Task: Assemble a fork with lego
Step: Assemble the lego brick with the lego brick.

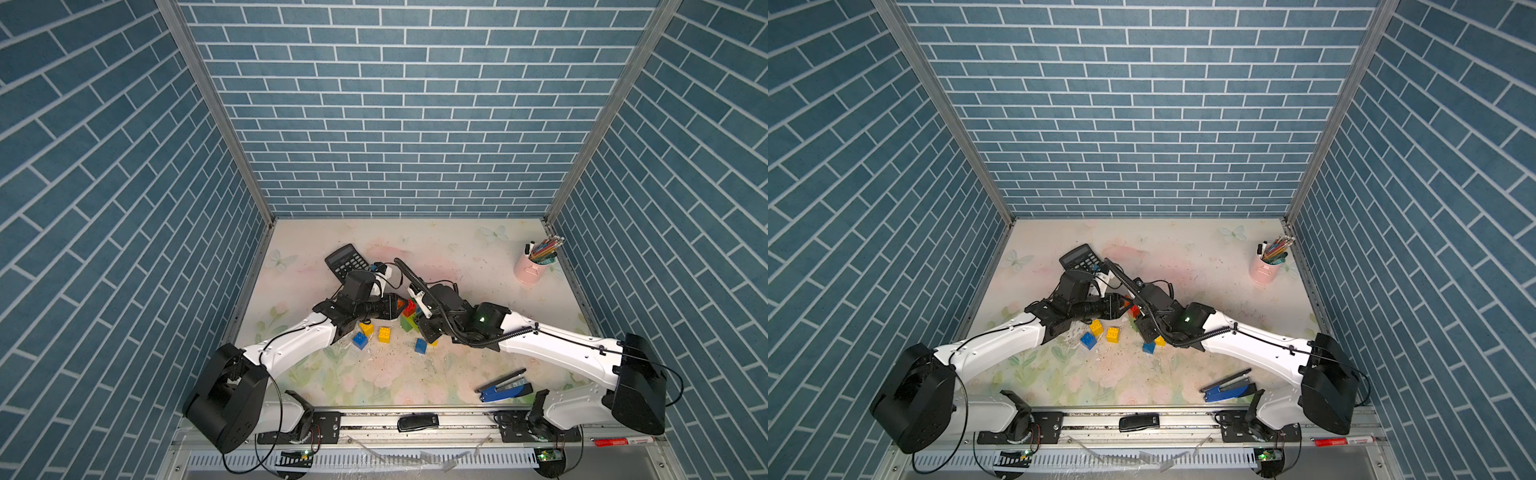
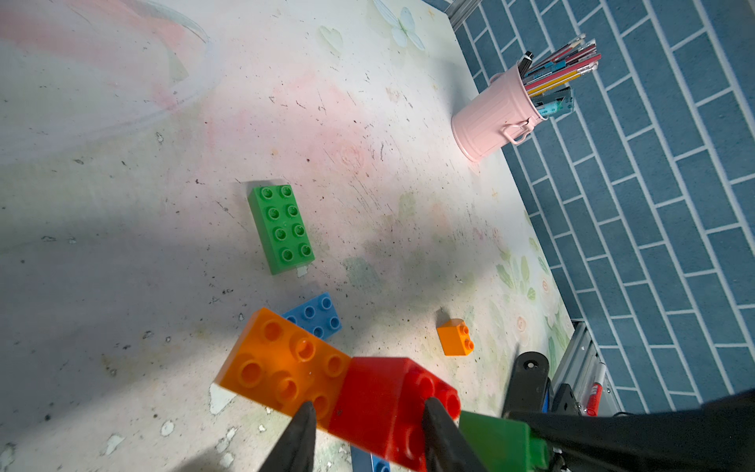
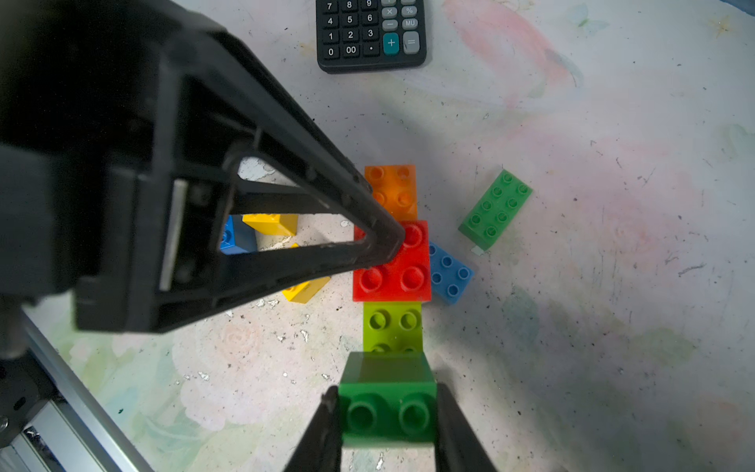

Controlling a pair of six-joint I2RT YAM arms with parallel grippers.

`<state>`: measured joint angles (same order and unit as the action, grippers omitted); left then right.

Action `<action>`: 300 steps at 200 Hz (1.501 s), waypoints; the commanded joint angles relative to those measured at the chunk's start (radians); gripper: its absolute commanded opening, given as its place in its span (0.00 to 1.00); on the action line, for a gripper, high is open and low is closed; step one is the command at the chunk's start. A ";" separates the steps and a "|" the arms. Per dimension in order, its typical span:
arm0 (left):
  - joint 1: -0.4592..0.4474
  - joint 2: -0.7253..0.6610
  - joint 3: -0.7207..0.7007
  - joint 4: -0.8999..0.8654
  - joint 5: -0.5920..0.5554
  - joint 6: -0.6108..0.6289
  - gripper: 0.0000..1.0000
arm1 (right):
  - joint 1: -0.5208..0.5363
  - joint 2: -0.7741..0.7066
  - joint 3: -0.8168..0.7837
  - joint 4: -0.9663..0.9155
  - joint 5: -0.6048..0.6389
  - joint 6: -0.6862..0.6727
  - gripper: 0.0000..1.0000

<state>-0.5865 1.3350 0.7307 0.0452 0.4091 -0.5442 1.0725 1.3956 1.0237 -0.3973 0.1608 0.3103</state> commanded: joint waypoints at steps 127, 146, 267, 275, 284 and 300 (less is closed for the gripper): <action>0.012 0.036 -0.023 -0.091 -0.026 0.012 0.44 | 0.007 0.034 -0.002 -0.015 -0.009 0.028 0.00; 0.012 0.036 -0.023 -0.090 -0.025 0.010 0.44 | 0.007 0.038 0.002 -0.009 -0.022 0.023 0.00; 0.014 0.047 -0.025 -0.079 -0.016 0.010 0.43 | 0.015 0.058 0.009 -0.023 0.012 0.027 0.00; 0.013 0.047 -0.025 -0.080 -0.015 0.010 0.43 | 0.015 0.060 0.010 -0.024 0.013 0.027 0.00; 0.014 0.047 -0.027 -0.082 -0.015 0.011 0.43 | 0.015 0.063 0.011 -0.022 0.007 0.027 0.00; 0.016 0.043 -0.028 -0.083 -0.016 0.011 0.43 | 0.014 0.066 0.013 -0.019 0.007 0.027 0.00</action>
<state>-0.5808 1.3514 0.7307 0.0692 0.4324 -0.5442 1.0821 1.4403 1.0241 -0.4019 0.1528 0.3172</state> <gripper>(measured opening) 0.432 0.340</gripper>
